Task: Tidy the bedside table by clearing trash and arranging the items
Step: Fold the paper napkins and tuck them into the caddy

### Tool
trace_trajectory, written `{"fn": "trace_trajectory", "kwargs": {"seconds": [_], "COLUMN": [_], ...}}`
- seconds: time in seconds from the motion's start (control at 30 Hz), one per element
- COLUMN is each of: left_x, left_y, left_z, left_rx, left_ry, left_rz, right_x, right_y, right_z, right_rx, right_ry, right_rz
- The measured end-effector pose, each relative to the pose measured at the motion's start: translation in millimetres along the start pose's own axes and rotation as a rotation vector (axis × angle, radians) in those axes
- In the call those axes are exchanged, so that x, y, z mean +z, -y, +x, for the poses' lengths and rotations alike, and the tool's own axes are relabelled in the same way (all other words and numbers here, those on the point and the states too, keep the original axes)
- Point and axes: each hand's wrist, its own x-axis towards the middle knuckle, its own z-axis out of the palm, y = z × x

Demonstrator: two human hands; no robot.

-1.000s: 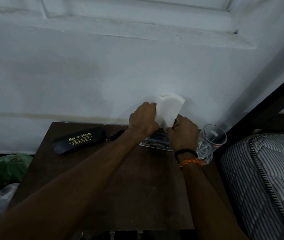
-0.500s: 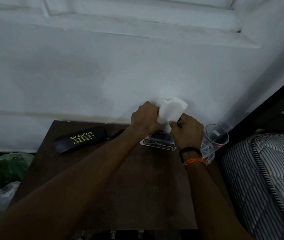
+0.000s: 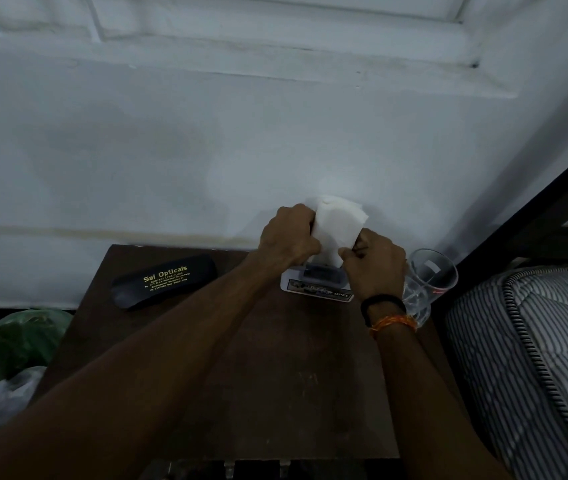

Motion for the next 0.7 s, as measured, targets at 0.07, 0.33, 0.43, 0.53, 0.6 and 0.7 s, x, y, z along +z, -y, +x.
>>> {"fn": "trace_trajectory", "kwargs": {"seconds": [0.07, 0.33, 0.43, 0.53, 0.6, 0.7], "left_x": [-1, -15, -16, -10, -5, -1], "left_y": [-1, -3, -3, -1, 1, 3], "left_z": [1, 0, -1, -2, -3, -3], "left_rx": [-0.004, 0.082, 0.063, 0.042, 0.029, 0.029], "left_ry": [0.011, -0.068, -0.104, -0.097, -0.081, -0.073], "left_rz": [0.003, -0.098, -0.123, -0.095, -0.068, -0.058], "right_x": [1, -10, -9, -2, 2, 2], "right_y": [-1, 7, 4, -2, -6, -7], "right_z": [0, 0, 0, 2, 2, 1], "right_rx": [-0.005, 0.031, 0.019, 0.012, 0.019, 0.030], "right_ry": [0.005, -0.154, -0.119, -0.054, -0.003, -0.006], "right_rz": [-0.002, 0.197, 0.167, 0.102, 0.060, 0.078]}}
